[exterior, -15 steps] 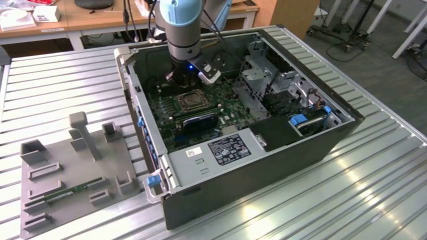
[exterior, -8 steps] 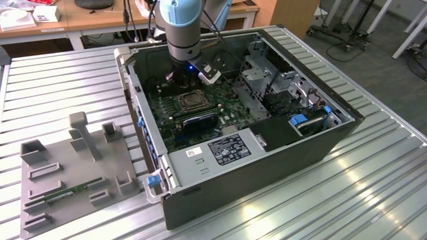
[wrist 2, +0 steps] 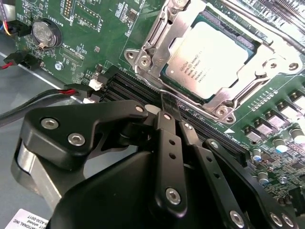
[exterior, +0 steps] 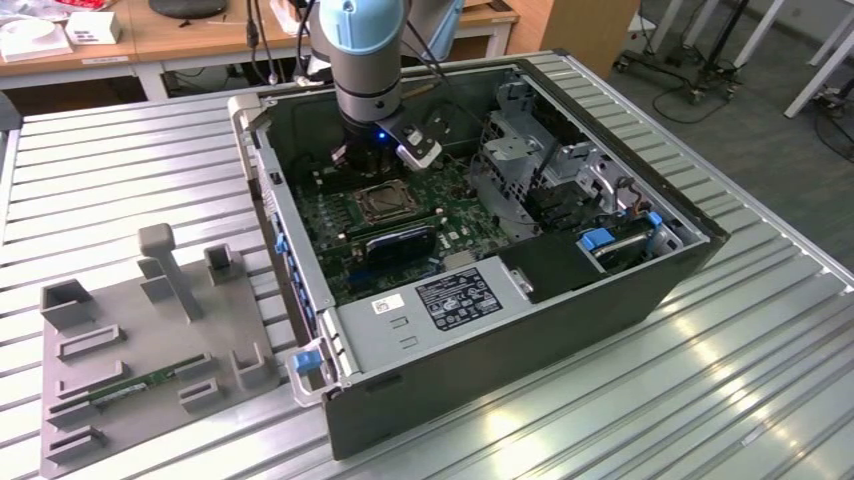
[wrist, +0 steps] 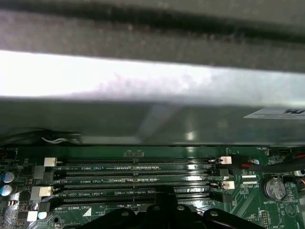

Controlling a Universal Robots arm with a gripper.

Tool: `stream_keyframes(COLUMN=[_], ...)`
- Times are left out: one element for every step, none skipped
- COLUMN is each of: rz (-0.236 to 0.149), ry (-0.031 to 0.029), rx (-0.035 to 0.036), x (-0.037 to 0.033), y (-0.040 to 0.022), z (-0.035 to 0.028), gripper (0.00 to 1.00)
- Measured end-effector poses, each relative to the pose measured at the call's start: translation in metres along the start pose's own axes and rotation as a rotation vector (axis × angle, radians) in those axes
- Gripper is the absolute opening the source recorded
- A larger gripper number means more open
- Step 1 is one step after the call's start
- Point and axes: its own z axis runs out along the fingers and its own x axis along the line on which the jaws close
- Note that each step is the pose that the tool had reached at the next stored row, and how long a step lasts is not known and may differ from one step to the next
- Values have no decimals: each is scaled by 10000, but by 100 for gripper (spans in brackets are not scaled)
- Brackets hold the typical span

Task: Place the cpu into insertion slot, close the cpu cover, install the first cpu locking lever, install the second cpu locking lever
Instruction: 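Install the first cpu locking lever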

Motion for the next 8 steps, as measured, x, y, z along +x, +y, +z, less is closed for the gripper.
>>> stream_keyframes(rz=[-1, 0, 0, 1, 1, 1, 1, 0], ry=[0, 1, 2, -9, -26, -38, -53, -50], rx=[0, 2, 3, -12, -36, -49, -69, -72], x=[0, 0, -2, -3, -4, -10, -15, -20], y=[0, 0, 3, 5, 6, 14, 21, 28], z=[0, -1, -5, -8, -13, -22, -34, -59], gripper=[11, 11, 11, 11, 11, 11, 11, 11])
